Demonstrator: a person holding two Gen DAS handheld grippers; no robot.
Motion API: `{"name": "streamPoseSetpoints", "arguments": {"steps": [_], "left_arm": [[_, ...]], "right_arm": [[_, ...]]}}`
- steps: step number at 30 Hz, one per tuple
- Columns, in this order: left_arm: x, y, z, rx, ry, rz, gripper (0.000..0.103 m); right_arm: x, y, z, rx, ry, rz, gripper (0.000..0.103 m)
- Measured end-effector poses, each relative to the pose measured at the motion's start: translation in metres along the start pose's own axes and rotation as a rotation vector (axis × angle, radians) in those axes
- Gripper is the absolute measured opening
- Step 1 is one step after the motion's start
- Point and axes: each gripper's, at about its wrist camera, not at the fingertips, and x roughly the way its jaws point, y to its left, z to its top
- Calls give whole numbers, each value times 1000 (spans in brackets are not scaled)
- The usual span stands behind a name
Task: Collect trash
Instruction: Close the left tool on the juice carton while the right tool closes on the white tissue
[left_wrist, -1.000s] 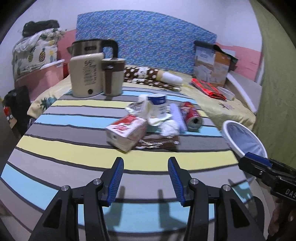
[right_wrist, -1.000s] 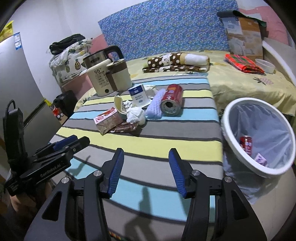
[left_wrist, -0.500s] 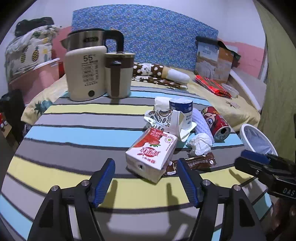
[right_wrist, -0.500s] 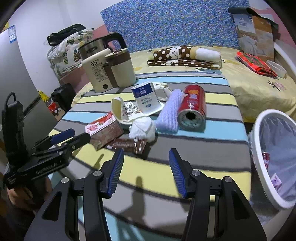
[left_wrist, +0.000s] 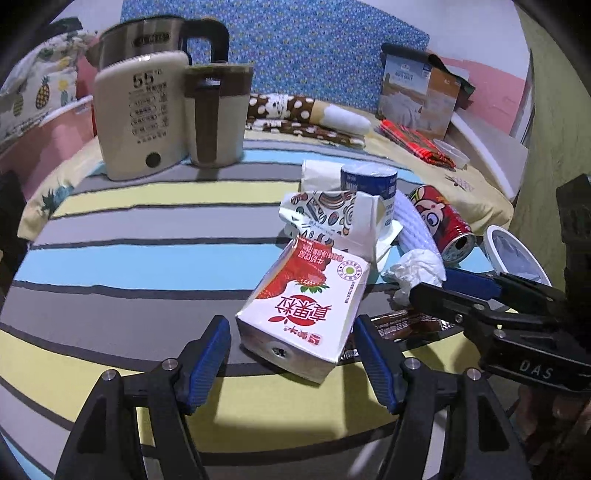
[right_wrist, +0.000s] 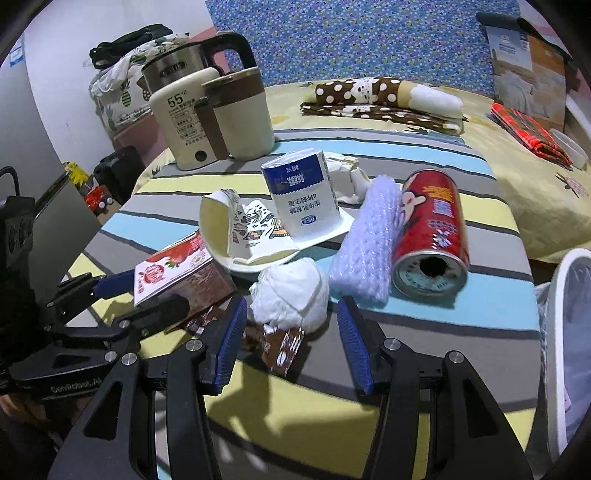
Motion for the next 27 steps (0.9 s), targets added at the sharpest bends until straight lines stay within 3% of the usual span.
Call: {"name": "streamPoseSetpoints", "arguments": {"steps": [4, 6, 9, 27], "left_arm": [[5, 2, 0, -10, 23, 0, 69], [4, 4, -1, -24, 19, -1, 67], [4, 6, 0, -38, 16, 1, 65], [-44, -26, -17, -66, -116, 89, 62]], "right_arm": [[5, -2, 1, 11, 11, 15, 51], [3, -2, 1, 10, 6, 16, 41], [2, -3, 1, 11, -3, 19, 34], [-47, -17, -14, 51, -84, 17, 33]]}}
